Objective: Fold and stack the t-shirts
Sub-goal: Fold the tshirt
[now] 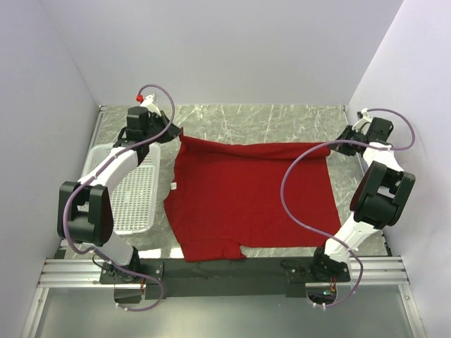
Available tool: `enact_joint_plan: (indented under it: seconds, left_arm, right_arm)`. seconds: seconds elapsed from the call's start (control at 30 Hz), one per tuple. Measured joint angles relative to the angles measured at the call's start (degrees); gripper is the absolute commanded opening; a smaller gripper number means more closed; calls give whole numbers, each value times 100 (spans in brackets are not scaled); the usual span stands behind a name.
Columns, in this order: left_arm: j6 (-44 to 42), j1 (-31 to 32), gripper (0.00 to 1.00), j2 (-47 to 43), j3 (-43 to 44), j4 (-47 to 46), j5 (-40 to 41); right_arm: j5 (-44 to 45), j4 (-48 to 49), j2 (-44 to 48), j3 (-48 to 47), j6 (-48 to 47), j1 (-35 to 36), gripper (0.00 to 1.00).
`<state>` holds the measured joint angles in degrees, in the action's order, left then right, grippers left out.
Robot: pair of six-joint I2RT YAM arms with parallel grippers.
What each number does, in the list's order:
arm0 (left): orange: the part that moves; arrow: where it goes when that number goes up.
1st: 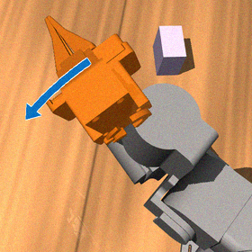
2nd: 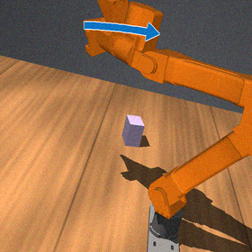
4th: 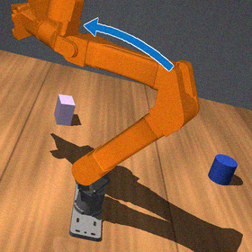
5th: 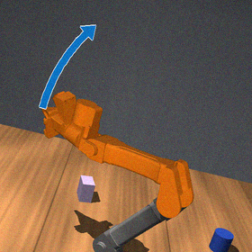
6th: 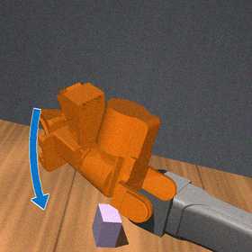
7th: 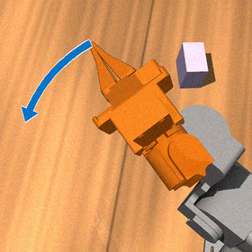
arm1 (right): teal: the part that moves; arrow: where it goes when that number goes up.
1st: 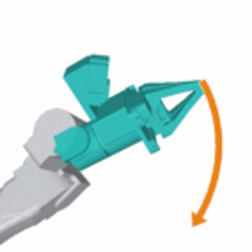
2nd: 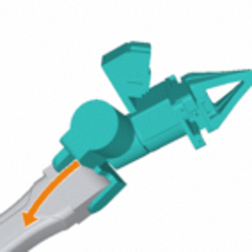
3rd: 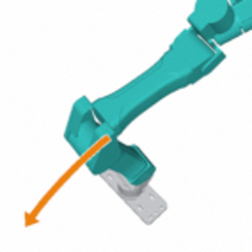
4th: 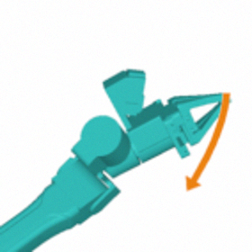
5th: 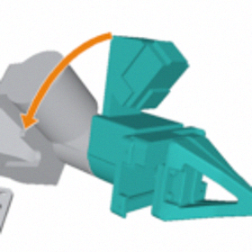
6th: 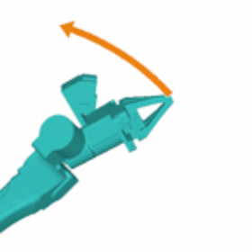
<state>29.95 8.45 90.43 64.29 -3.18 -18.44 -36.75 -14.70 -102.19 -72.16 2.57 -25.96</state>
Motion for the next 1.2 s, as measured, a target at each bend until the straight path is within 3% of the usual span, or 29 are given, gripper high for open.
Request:
enact_joint_plan:
  seconds: [1.03, 1.17, 1.2]
  left_arm:
    - [-17, 256, 1, -1700, -1738, 323, -186]
    - [-11, 308, 1, -1786, -1805, 345, -186]
    - [-9, 317, 1, -1790, -1818, 352, -186]
  right_arm:
    - [57, -356, 114, 409, -326, -175, 0]
    - [61, -463, 114, 407, -420, -175, 11]
    - [61, -494, 114, 407, -461, -175, 21]
